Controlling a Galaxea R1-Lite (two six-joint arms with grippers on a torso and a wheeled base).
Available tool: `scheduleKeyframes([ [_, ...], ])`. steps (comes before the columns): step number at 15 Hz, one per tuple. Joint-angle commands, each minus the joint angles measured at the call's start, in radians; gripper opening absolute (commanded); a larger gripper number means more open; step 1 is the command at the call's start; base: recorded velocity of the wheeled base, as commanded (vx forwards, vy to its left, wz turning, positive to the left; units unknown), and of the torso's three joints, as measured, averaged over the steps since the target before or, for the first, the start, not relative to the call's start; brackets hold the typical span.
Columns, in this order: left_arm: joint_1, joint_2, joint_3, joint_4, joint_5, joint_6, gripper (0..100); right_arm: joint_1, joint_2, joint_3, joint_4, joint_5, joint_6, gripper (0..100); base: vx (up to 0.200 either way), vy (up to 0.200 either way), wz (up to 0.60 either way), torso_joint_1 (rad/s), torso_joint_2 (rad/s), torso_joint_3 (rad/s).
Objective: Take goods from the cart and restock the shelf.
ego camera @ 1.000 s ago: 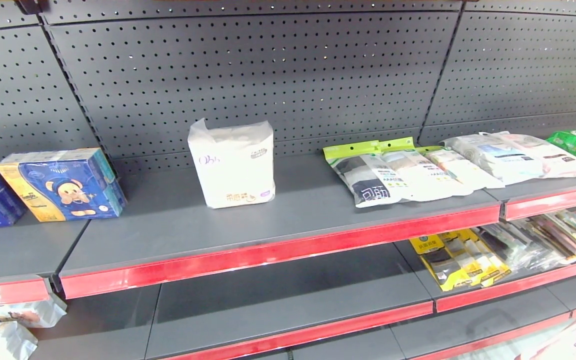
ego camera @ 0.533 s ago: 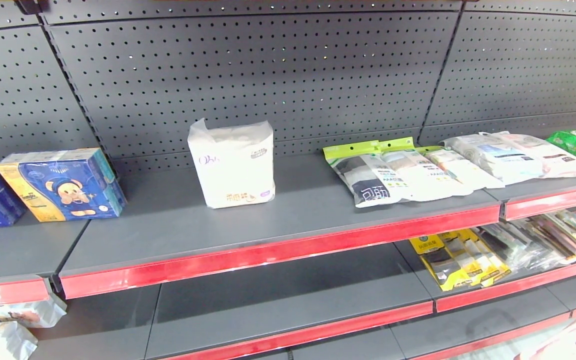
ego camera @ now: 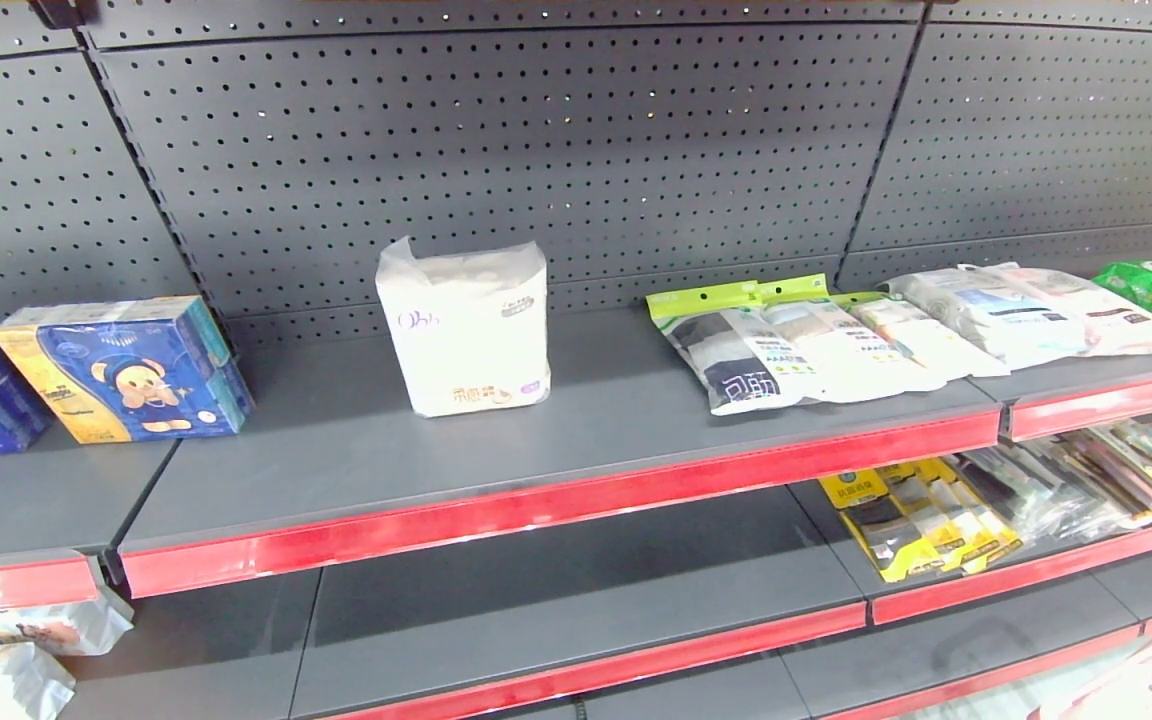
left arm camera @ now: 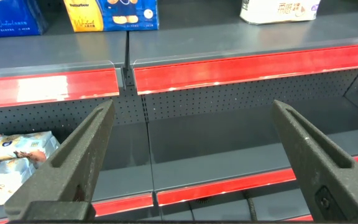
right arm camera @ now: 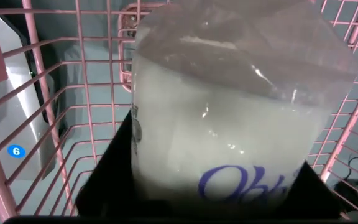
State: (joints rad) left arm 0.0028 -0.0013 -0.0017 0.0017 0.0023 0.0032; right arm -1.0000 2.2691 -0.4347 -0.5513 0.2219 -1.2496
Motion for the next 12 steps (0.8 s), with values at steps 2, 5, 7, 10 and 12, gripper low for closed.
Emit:
scheduleKeyframes([
  [2,0.000,0.001,0.000,0.000,0.001,0.000,100,0.000,0.000,0.005,0.001,0.002,-0.001,0,0.000,0.000,0.00,0.000,0.00,0.000],
  [5,0.000,0.001,0.000,0.000,0.001,0.000,100,0.000,-0.025,0.050,0.001,0.073,-0.002,0,0.000,0.000,0.00,0.000,0.00,0.000],
  [7,0.000,0.001,0.000,0.000,0.001,0.000,100,0.000,-0.083,0.068,-0.001,0.149,-0.001,0,0.000,0.000,0.00,0.000,0.00,0.000],
  [10,0.000,0.001,0.000,0.000,0.001,0.000,100,0.000,-0.178,0.063,-0.001,0.145,0.001,0,0.000,0.000,0.00,0.000,0.00,0.000],
  [12,0.000,0.001,0.000,0.000,0.001,0.000,100,0.000,-0.217,0.062,-0.001,0.125,-0.022,0,0.000,0.000,0.00,0.000,0.00,0.000],
])
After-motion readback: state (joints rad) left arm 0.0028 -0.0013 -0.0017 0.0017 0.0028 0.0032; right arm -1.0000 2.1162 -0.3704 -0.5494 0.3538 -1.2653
